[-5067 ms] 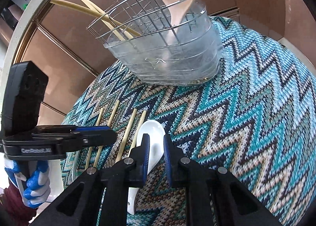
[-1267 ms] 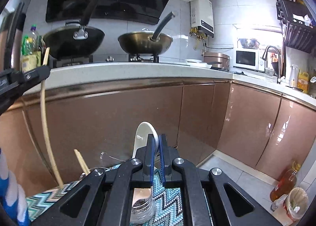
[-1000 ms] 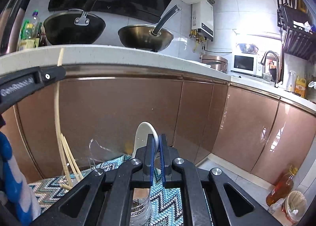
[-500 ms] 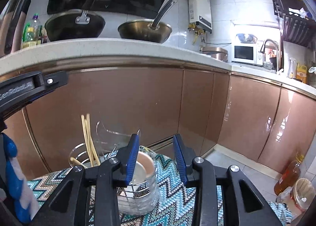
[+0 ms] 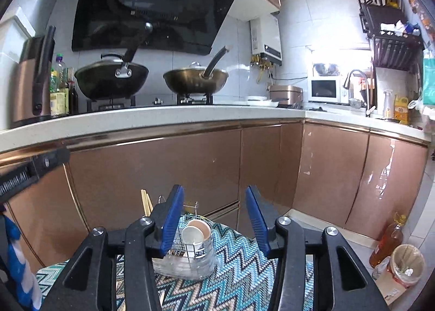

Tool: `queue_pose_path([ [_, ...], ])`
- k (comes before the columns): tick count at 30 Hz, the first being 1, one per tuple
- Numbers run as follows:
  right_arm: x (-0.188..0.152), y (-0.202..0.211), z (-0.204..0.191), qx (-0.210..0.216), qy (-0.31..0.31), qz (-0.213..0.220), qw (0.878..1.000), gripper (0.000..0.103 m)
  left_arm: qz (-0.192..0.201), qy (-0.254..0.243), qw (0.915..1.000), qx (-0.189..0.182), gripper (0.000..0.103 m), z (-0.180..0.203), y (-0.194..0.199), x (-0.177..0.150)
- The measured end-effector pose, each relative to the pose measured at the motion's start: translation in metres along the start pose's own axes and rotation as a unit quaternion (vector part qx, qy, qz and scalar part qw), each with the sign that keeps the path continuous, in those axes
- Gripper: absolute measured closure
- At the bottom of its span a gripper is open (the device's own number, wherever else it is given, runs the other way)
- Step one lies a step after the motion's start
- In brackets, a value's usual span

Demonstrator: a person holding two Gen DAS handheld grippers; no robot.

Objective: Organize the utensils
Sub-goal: 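Withdraw both open tools from the holder back over the cloth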

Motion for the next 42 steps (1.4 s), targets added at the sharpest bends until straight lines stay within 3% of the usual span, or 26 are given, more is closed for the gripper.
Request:
queue_pose_path([
  [6, 0.011, 0.041, 0.002, -0.013, -0.004, 0.012, 1.000, 0.049, -0.018, 0.000, 0.9998, -0.003, 0.060, -0.006, 0.029, -0.016],
  [22, 0.032, 0.118, -0.003, -0.035, 0.007, 0.044, 0.998, 0.048, -0.016, -0.002, 0.9999, -0.006, 0.053, -0.015, 0.092, -0.015],
  [42, 0.016, 0.139, -0.021, -0.038, 0.009, 0.022, 0.999, 0.048, -0.027, 0.009, 0.9996, -0.006, 0.053, -0.040, 0.115, -0.025],
])
Point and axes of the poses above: each gripper's, at about its wrist camera, not at the fingertips, and y roughly against the way its jaws point, z to its right, x to its top, the point moved 7 cm from there along -y, roughly the way its jaws point, and after that the axes turned 6 degrees about x, right-handed, at the moved point
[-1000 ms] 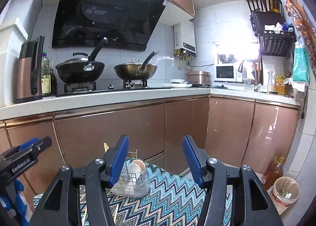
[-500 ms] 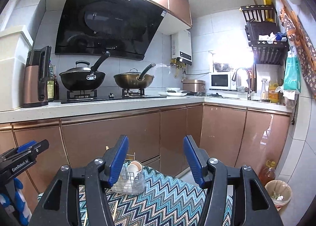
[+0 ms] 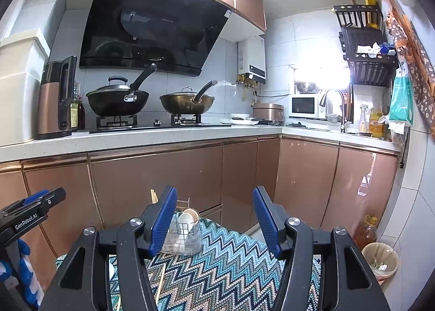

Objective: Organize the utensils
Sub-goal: 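Withdraw both open tools from the holder back over the cloth, then grasp a chopstick with the right tool while the left tool grasps another chopstick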

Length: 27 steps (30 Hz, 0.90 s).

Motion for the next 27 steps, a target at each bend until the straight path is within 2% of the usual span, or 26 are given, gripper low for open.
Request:
queue_pose_path([
  [11, -0.027, -0.025, 0.001, 0.015, -0.013, -0.041, 0.999, 0.048, -0.048, -0.002, 0.9988, 0.013, 0.053, -0.011, -0.028, -0.026],
  [18, -0.051, -0.050, 0.002, 0.027, -0.016, -0.087, 0.996, 0.048, -0.109, 0.001, 0.9940, 0.007, 0.053, -0.026, -0.058, -0.041],
  [21, -0.065, -0.064, 0.003, 0.036, -0.025, -0.116, 0.992, 0.048, -0.147, 0.014, 0.9891, -0.008, 0.053, -0.037, -0.073, -0.046],
  [25, -0.086, -0.083, 0.000, 0.056, -0.027, -0.162, 0.985, 0.048, -0.205, 0.033, 0.9774, -0.037, 0.053, -0.050, -0.096, -0.056],
  [27, -0.100, -0.095, -0.004, 0.076, -0.031, -0.190, 0.978, 0.053, -0.230, 0.033, 0.9717, -0.041, 0.053, -0.053, -0.107, -0.063],
])
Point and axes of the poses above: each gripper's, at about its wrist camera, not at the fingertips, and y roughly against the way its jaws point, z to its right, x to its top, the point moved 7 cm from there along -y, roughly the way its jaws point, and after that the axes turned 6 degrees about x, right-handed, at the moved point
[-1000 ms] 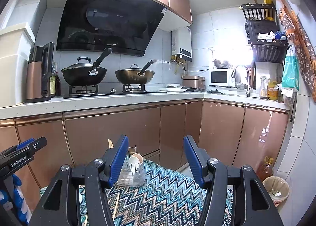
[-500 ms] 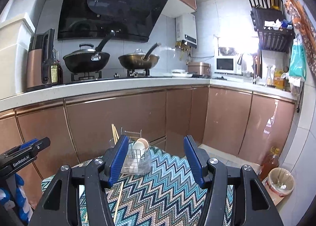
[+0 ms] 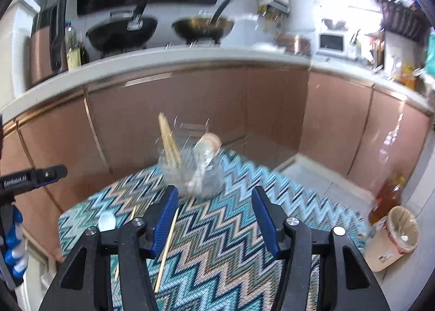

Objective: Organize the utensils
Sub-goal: 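Grasp a chopstick with the right tool while the left tool grasps another chopstick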

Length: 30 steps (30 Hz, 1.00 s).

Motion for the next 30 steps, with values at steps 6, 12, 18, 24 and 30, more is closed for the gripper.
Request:
queue_pose_path([
  [6, -0.022, -0.055, -0.008, 0.071, -0.022, -0.087, 0.993, 0.069, -0.099, -0.001, 0.9943, -0.039, 0.054, 0.008, -0.047, -0.018],
  [12, -0.042, -0.117, -0.027, 0.138, -0.045, -0.178, 0.973, 0.083, -0.195, 0.003, 0.9804, -0.025, 0.064, 0.014, -0.112, -0.032],
  [18, -0.058, -0.168, -0.035, 0.157, -0.051, -0.239, 0.957, 0.088, -0.263, 0.005, 0.9648, -0.004, 0.072, 0.011, -0.164, -0.039],
  [24, -0.062, -0.199, -0.038, 0.149, -0.039, -0.268, 0.951, 0.091, -0.292, 0.016, 0.9561, 0.023, 0.080, 0.002, -0.193, -0.039],
  [30, -0.069, -0.223, -0.035, 0.137, -0.034, -0.291, 0.946, 0.094, -0.308, 0.014, 0.9503, 0.042, 0.082, -0.004, -0.207, -0.042],
])
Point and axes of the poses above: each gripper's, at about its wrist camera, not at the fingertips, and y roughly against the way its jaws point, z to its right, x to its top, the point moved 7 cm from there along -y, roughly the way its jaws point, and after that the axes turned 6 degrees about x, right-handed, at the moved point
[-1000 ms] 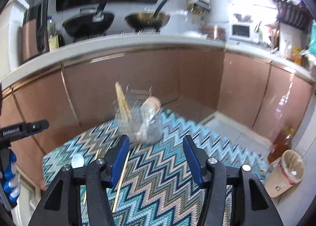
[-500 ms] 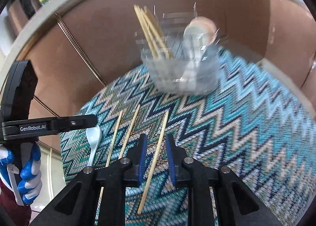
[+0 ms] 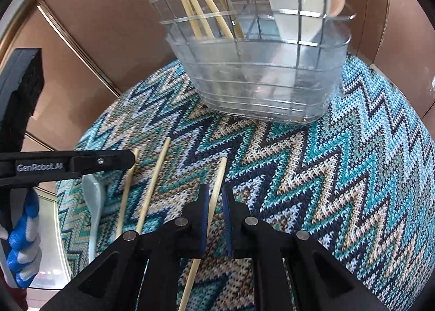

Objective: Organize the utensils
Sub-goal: 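Grasp a chopstick with the right tool while the left tool grasps another chopstick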

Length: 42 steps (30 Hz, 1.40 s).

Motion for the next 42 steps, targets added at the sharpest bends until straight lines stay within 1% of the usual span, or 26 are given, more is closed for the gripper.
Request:
queue_pose_path([
  [3, 0.002, -0.007, 0.002, 0.001, 0.000, -0.007, 1.000, 0.094, -0.014, 0.006, 0.9999, -0.004, 0.083, -0.002, -0.007, 0.000],
  [7, 0.004, -0.021, 0.000, -0.002, 0.000, -0.021, 1.000, 0.094, -0.030, 0.015, 0.9994, 0.002, 0.086, -0.005, -0.019, -0.001],
  [10, 0.003, -0.021, 0.001, -0.005, 0.001, -0.024, 1.000, 0.094, -0.029, 0.016, 0.9994, 0.004, 0.087, -0.004, -0.021, 0.001],
  [12, 0.003, -0.021, 0.001, -0.010, 0.000, -0.025, 1.000, 0.095, -0.028, 0.017, 0.9994, 0.013, 0.091, -0.004, -0.022, 0.002],
  [14, 0.004, -0.022, 0.000, -0.015, 0.001, -0.025, 1.000, 0.095, -0.028, 0.020, 0.9992, 0.020, 0.093, -0.001, -0.024, 0.004],
  [16, 0.005, -0.023, 0.000, -0.014, -0.002, -0.021, 1.000, 0.097, -0.028, 0.027, 0.9991, 0.017, 0.096, 0.002, -0.025, 0.003],
  [19, 0.007, -0.021, -0.001, -0.009, -0.010, -0.011, 1.000, 0.097, -0.017, 0.030, 0.9993, 0.017, 0.097, 0.003, -0.021, 0.002],
  [22, 0.006, -0.007, -0.004, -0.005, -0.009, 0.003, 1.000, 0.097, 0.002, 0.029, 0.9995, 0.015, 0.099, 0.002, -0.009, 0.001],
  [24, 0.004, 0.005, -0.006, -0.004, -0.007, 0.016, 1.000, 0.097, 0.029, 0.028, 0.9990, 0.018, 0.100, 0.003, 0.003, 0.000],
  [28, 0.003, 0.033, -0.014, 0.000, 0.001, 0.058, 0.998, 0.097, 0.081, 0.022, 0.9963, 0.019, 0.101, 0.005, 0.029, -0.007],
  [32, -0.003, 0.063, -0.021, -0.009, 0.005, 0.101, 0.995, 0.097, 0.132, 0.016, 0.9911, 0.014, 0.102, 0.005, 0.056, -0.018],
  [38, -0.019, 0.106, -0.029, -0.018, 0.004, 0.161, 0.987, 0.097, 0.182, 0.006, 0.9833, 0.007, 0.102, 0.010, 0.086, -0.036],
  [42, -0.029, 0.131, -0.038, -0.028, 0.007, 0.193, 0.981, 0.097, 0.203, -0.010, 0.9790, 0.009, 0.102, 0.014, 0.100, -0.049],
])
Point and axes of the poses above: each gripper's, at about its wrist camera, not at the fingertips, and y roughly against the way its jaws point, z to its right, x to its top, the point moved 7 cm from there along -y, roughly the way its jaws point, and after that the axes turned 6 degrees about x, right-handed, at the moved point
